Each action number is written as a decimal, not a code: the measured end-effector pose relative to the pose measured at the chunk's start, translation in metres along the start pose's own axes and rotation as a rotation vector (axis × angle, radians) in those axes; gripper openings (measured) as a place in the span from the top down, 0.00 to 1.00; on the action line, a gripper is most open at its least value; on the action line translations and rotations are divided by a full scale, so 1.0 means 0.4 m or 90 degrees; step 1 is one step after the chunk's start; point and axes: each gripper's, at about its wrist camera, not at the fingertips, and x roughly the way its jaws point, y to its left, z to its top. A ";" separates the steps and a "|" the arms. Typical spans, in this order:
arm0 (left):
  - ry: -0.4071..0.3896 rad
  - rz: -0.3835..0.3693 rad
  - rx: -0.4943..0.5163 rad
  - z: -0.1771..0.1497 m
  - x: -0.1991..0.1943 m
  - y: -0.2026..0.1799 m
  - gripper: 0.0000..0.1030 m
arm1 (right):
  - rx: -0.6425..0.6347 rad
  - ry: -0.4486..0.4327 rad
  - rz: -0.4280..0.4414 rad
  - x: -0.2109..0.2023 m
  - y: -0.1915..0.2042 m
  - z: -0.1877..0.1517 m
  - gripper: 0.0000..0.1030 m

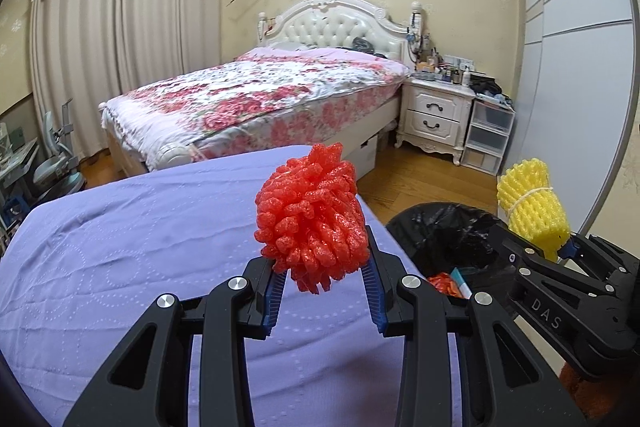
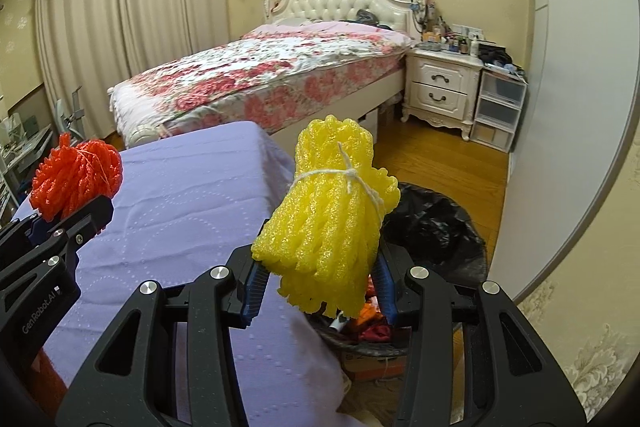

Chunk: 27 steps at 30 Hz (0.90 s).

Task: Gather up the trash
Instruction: 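Lift the orange and yellow sleeves and carry them over the bin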

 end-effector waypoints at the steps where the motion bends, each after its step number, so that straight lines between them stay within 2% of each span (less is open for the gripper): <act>1: 0.000 -0.004 0.003 0.002 0.004 -0.012 0.65 | 0.004 -0.001 -0.004 0.000 -0.011 -0.001 0.58; 13: 0.000 -0.026 0.035 0.028 0.079 -0.114 0.65 | 0.027 -0.007 -0.044 0.023 -0.101 0.007 0.57; 27: 0.011 -0.024 0.050 0.055 0.190 -0.165 0.65 | 0.060 -0.014 -0.062 0.096 -0.165 0.041 0.57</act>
